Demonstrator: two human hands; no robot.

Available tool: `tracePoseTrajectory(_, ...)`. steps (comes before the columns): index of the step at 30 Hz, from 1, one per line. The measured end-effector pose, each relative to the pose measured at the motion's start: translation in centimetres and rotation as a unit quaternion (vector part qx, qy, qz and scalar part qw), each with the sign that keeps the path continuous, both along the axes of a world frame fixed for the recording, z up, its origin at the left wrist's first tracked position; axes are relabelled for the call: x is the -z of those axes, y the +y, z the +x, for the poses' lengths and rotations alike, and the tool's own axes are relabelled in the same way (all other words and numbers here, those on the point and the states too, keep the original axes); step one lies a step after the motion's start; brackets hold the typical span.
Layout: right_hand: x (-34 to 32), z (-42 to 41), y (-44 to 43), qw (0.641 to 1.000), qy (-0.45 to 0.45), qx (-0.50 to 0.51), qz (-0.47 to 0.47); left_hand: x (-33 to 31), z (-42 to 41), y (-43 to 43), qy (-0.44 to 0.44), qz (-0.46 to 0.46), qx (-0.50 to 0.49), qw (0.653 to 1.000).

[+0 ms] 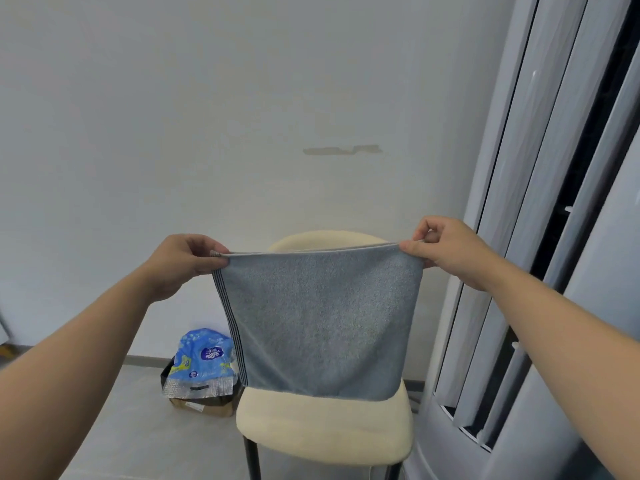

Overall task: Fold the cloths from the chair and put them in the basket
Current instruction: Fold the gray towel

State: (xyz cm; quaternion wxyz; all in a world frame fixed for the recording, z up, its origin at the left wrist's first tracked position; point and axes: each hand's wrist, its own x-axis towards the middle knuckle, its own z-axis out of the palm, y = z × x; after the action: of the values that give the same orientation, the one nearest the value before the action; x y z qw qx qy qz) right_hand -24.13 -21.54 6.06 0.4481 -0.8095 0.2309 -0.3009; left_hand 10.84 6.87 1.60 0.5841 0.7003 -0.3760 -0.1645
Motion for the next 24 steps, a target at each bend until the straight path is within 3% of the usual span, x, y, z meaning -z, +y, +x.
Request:
tracePoseTrajectory(13,-0.3,-1.0,-0.5,1.000,0.004,0.005,0.004,-1.4,-1.3,0.2,0.032,0.007,0.018,0.999)
tracePoseTrajectory(18,-0.8,-1.4,0.1,1.000,-0.002,-0.027,0.011,-1.9,-2.0,0.5,0.069,0.071,0.045,0.994)
tracePoseTrajectory(21,-0.6,-0.9,-0.1,0.997,0.071,0.009,-0.013,-1.4,-3.0,-0.5,0.100,0.110,0.028,0.989)
tracePoseTrajectory(24,-0.1,-0.4,-0.1,0.984,0.179,0.014,-0.017,-0.9,-4.9,-2.8,0.068,0.145,-0.033,0.987)
